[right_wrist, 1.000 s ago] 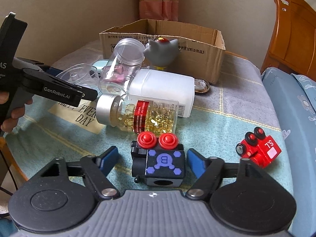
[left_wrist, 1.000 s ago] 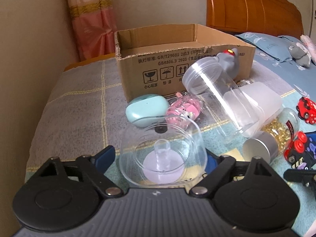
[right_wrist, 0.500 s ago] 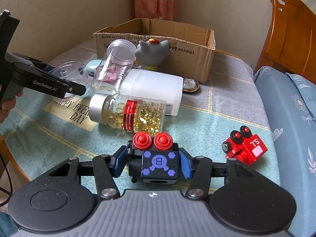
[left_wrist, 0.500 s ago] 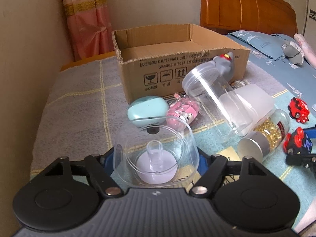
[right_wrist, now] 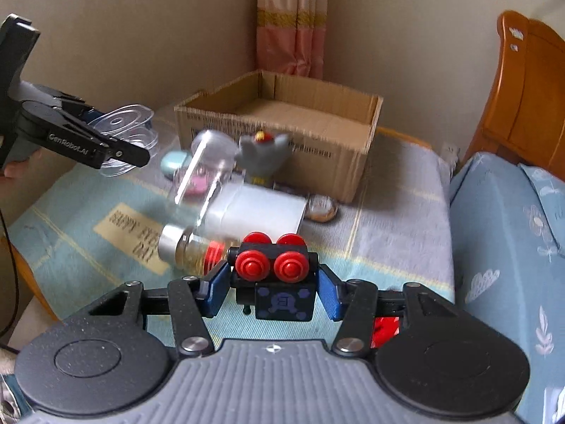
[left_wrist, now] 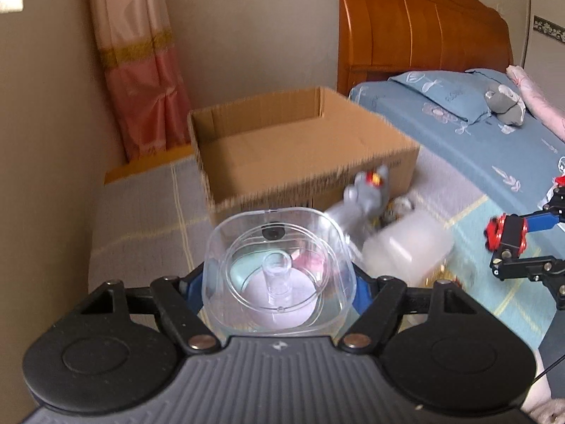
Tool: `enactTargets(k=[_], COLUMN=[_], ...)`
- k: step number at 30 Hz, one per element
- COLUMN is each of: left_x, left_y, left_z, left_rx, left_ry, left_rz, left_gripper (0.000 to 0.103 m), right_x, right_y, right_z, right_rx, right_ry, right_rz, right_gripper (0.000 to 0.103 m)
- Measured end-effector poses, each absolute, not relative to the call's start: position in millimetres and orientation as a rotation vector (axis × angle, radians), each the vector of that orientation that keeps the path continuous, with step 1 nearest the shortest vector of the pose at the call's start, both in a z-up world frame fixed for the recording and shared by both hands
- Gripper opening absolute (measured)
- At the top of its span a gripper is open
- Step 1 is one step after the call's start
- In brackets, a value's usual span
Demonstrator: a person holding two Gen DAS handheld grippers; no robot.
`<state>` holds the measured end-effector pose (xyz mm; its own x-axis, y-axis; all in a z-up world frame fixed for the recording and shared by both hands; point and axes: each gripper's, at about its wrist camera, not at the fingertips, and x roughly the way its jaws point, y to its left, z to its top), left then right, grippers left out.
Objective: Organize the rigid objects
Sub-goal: 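Carry dome with left tool and cube with right tool into box, release both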
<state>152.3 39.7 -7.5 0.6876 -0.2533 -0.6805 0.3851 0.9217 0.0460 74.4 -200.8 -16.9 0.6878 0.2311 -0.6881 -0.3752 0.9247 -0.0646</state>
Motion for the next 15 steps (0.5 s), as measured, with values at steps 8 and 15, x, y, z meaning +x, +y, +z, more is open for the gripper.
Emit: enactTargets(k=[8, 15], left_x=[198.3, 245.9], left_y=[24.6, 11.9], left_z=[24.5, 34.2], left_rx=[0.218, 0.239], left_ry=[0.685, 0.695], left_rz=[-0.353, -0.343], left_gripper=[0.075, 0.075], right_x=[103.3, 161.5], right_y=[-208.9, -214.4], right_z=[18.4, 44.0], right_rx=[-0.207, -0.195], right_ry=[0.661, 0.623], right_rz=[0.372, 0.353], right_gripper=[0.058, 0.058])
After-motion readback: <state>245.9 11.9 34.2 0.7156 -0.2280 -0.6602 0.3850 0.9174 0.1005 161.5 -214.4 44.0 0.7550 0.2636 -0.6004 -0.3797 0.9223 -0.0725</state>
